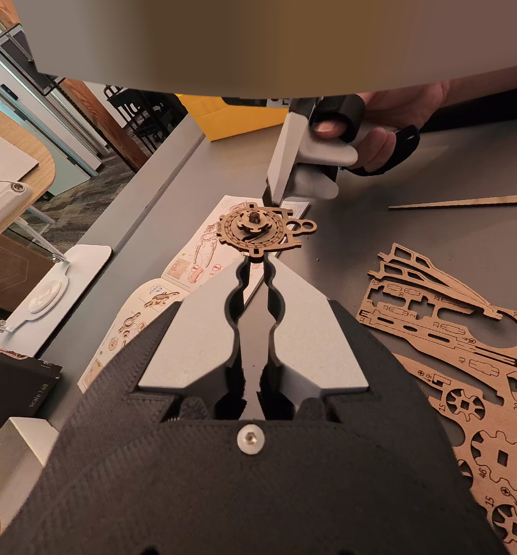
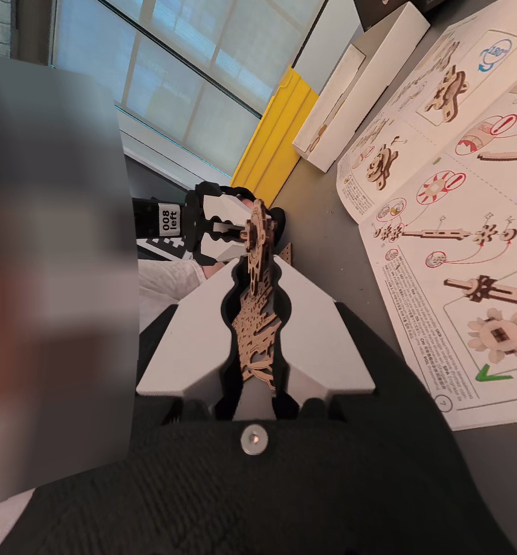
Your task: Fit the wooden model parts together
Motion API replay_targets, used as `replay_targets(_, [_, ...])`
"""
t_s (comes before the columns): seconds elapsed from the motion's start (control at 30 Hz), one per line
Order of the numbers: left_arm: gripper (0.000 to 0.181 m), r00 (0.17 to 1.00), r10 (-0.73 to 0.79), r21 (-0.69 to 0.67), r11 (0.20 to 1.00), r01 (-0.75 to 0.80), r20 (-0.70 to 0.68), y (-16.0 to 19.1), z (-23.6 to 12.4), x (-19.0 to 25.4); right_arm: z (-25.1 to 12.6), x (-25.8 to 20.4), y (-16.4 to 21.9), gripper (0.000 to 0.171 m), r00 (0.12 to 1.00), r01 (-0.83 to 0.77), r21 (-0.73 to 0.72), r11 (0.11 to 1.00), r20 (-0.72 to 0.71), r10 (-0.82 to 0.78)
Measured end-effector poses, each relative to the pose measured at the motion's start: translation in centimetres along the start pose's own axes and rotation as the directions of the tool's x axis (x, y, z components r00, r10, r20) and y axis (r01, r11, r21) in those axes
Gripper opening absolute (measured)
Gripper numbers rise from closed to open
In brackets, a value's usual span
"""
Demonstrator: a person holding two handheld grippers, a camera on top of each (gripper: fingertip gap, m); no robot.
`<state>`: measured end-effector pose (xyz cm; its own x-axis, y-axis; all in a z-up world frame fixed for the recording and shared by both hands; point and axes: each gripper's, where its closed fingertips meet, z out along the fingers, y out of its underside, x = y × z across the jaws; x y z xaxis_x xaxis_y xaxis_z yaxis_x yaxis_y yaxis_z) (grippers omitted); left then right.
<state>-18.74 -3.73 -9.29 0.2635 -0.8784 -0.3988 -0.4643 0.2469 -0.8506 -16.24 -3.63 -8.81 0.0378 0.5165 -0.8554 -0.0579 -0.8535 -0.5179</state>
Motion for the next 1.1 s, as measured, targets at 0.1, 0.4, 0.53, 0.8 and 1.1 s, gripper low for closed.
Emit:
replay_targets(0.1, [0.006, 1.0, -0.004, 0.002, 1.0, 0.004, 0.013, -0.04, -0.08, -0.26, 0.02, 0.15, 0.04, 0.017, 0.997, 0.061, -0.016, 0.998, -0.037, -0.062])
replay_targets(0.4, [0.006, 0.999, -0.027, 0.003, 1.0, 0.027, 0.037, 0.02, -0.22, -0.91, 0.67, 0.11, 0.62, 0.025, 0.944, 0.291, -0.098, 0.952, -0.13, -0.302])
replay_targets(0.53, [0.006, 0.999, -0.027, 0.003, 1.0, 0.027, 0.037, 0.04, -0.21, -0.92, 0.67, -0.08, 0.33, 0.026, 0.902, 0.385, -0.105, 0.917, -0.167, -0.398])
replay_targets(0.8, [0.006, 0.999, -0.027, 0.003, 1.0, 0.026, 0.039, 0.03, -0.24, -0.95, 0.63, -0.25, 0.31, 0.025, 0.876, 0.432, -0.118, 0.894, -0.178, -0.447])
replay_targets(1.1, [0.006, 0.999, -0.033, 0.007, 0.999, 0.032, 0.036, -0.01, -0.26, -0.96, 0.65, -0.59, 0.29, 0.025, 0.87, 0.45, -0.114, 0.885, -0.167, -0.464])
